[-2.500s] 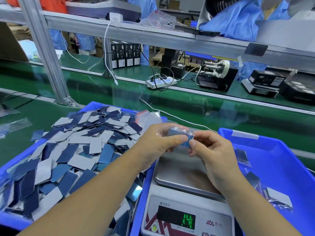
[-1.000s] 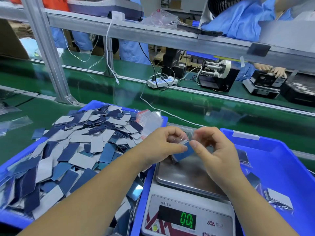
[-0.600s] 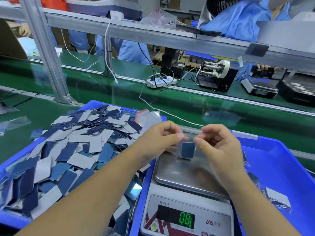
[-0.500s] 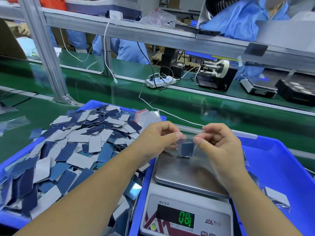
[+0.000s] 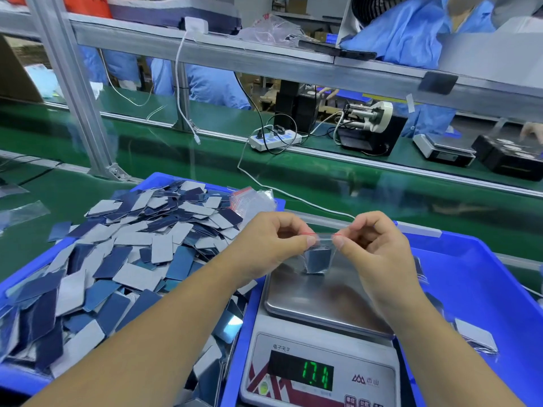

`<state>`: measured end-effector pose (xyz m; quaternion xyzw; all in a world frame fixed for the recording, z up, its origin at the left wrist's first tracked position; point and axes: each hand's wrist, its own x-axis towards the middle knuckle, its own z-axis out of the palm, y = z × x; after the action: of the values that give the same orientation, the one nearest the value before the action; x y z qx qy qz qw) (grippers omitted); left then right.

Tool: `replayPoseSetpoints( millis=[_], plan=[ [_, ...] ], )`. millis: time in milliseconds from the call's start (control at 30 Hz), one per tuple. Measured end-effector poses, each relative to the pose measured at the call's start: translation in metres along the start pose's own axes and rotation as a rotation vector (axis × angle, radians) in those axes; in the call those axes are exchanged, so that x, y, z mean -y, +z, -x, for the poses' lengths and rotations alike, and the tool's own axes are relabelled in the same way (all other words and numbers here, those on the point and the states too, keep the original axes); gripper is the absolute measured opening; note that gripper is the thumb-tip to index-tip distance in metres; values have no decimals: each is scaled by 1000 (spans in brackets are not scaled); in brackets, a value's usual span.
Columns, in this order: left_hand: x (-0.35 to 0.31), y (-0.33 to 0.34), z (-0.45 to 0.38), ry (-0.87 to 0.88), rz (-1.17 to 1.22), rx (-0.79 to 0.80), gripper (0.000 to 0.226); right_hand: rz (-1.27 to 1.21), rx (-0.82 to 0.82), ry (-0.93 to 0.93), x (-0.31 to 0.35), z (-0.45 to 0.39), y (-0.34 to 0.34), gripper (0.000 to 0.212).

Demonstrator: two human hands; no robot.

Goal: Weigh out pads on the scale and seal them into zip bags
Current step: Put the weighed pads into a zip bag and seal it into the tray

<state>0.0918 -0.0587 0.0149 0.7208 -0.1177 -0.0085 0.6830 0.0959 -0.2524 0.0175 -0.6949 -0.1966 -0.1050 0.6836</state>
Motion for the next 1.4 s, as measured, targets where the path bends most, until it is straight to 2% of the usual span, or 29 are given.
replayPoseSetpoints(
  millis=[167,333,600,800,933,1133,1400],
  plan=[
    [2,3,-1,21,8,3,2,-12,89,40,-4,2,5,26],
    [4,5,0,55,44,29,4,19,59,17,-3,2,5,26],
    [5,8,0,98,-61,-8,1,-1,118,31,-1,4,7,26],
    [4,9,5,174,-150,-21,8,25,104,-4,-1,6,6,39],
    [1,8,6,219,-193,-11,16,42,116,-29,1,6,7,35],
    [0,8,7,209,-231,10,5,86,126,-14,2,7,7,23],
    [-3,-11,3,163,-200,53,4,66,110,6,7,4,-2,26]
  ],
)
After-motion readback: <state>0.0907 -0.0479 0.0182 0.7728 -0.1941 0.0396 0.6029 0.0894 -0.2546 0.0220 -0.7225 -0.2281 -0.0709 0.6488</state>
